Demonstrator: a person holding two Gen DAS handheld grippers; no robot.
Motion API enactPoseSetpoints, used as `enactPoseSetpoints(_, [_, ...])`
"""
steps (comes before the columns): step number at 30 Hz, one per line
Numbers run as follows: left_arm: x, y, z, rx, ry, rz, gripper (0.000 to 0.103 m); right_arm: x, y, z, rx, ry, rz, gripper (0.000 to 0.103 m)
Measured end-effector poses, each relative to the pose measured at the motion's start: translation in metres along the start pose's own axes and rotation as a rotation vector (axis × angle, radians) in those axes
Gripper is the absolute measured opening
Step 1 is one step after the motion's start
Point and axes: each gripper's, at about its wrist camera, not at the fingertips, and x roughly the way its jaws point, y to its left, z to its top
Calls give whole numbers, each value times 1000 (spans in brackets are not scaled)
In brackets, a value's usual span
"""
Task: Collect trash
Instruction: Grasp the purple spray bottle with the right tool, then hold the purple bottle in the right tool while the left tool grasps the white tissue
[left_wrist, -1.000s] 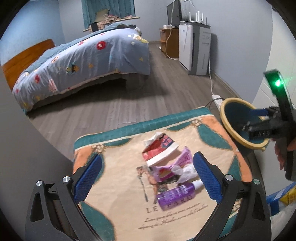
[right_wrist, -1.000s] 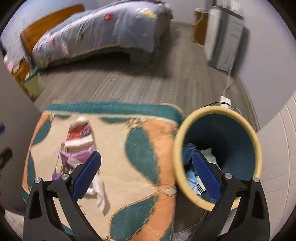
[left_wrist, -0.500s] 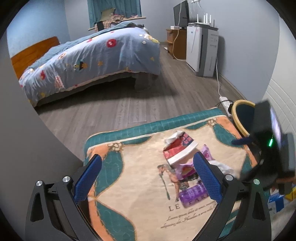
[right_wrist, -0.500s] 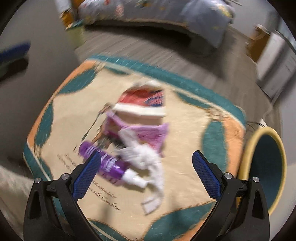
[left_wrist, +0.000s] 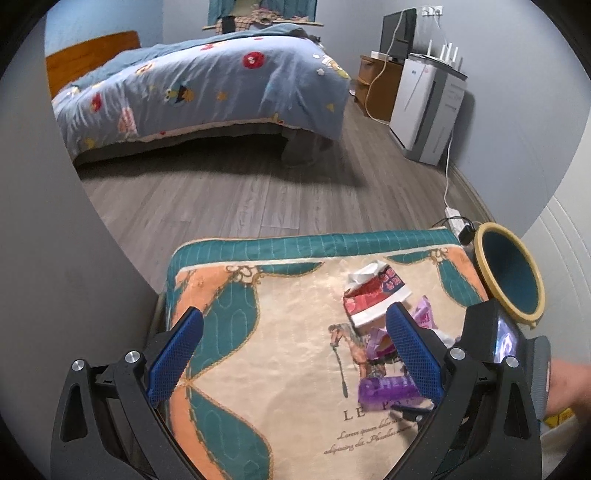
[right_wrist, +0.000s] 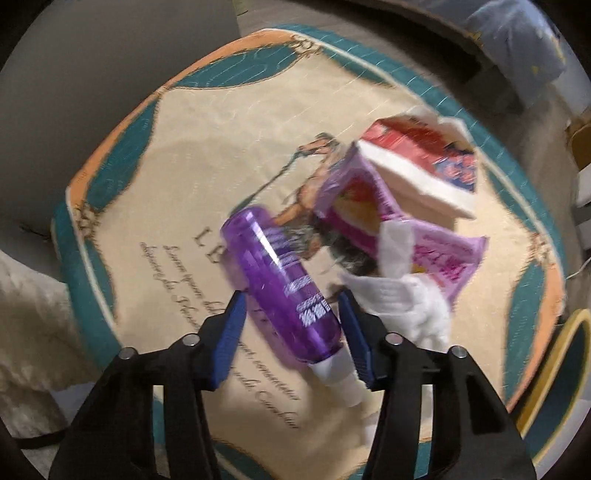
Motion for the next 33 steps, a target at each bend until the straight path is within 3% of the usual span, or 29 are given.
enactPoseSetpoints(7, [3,0,-1,-8,14,-6,98,16,18,10,-64,-2,-87,51])
enactPoseSetpoints(10, [2,0,-1,2,11,9,98,14,20,10,-58,1,-72,36])
enactPoseSetpoints(14, [4,2,0,-28,18,-12,98,-3,11,10,-3,-23,-34,34])
enactPoseSetpoints(25, [22,-40,-4,61,56,-25,98,-91,-64,-22,241,-216,-38,32])
enactPoseSetpoints(33, [58,-98,-18,191,120,-65,98,-122,-113,-42,376,-318,-78,32])
